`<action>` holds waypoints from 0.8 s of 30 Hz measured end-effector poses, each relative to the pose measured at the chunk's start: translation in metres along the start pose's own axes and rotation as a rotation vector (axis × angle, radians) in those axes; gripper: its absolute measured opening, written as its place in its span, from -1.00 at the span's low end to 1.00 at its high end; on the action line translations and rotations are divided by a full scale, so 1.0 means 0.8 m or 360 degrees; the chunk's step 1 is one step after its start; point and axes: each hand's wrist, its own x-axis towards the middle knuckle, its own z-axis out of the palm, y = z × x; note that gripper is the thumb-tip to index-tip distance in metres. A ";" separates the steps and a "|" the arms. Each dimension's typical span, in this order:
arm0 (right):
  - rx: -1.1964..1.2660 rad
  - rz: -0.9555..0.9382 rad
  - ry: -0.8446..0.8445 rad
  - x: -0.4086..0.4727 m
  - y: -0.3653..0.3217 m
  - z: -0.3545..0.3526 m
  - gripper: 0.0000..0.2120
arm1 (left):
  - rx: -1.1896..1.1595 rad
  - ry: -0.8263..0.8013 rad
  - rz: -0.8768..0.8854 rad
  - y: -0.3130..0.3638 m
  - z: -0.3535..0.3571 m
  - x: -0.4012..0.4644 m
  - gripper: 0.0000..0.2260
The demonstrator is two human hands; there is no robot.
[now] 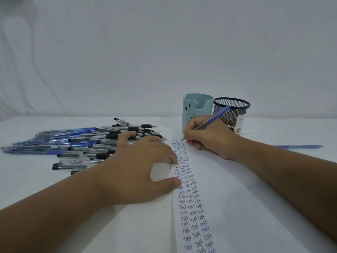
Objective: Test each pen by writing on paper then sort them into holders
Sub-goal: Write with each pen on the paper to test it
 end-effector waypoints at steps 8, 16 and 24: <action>-0.0208 -0.0091 0.0080 0.008 0.012 0.003 -0.88 | -0.0016 0.0002 -0.0021 0.000 0.003 -0.001 -0.39; -0.0263 -0.0068 0.0076 0.008 0.013 0.004 -0.91 | 0.0029 -0.0041 -0.0063 0.007 0.002 -0.003 -0.32; -0.0425 -0.0104 0.0051 0.007 0.011 0.003 -0.91 | 0.0019 -0.0072 -0.0073 0.008 0.002 -0.004 -0.30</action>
